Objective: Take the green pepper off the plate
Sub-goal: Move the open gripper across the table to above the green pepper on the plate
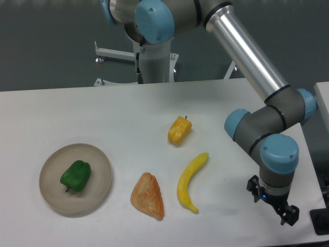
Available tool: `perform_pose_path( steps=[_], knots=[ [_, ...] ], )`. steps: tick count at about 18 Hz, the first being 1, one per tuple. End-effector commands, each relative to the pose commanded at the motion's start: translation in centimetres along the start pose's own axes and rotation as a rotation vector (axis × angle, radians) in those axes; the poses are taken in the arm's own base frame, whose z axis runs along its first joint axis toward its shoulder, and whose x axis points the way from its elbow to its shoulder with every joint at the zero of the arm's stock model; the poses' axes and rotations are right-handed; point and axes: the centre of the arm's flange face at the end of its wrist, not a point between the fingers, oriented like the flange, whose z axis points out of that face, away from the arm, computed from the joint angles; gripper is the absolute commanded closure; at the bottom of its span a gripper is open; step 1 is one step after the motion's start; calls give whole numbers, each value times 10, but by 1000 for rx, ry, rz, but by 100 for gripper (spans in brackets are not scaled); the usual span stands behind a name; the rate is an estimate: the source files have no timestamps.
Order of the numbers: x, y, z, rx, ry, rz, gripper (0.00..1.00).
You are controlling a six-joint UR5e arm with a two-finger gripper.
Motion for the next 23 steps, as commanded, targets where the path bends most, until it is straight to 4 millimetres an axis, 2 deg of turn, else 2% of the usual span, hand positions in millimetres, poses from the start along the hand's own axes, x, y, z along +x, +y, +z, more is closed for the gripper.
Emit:
perform_pose_path(
  steps=[5, 10, 13, 16, 21, 23],
  knots=[
    [10, -15, -16, 18, 5, 15, 1],
    [40, -18, -49, 86, 56, -58, 1],
    [70, -36, -72, 99, 85, -108, 1],
    [108, -55, -91, 138, 140, -188, 1],
    [176, -94, -109, 229, 276, -371, 0],
    [210, -109, -119, 235, 327, -427, 0]
  ],
)
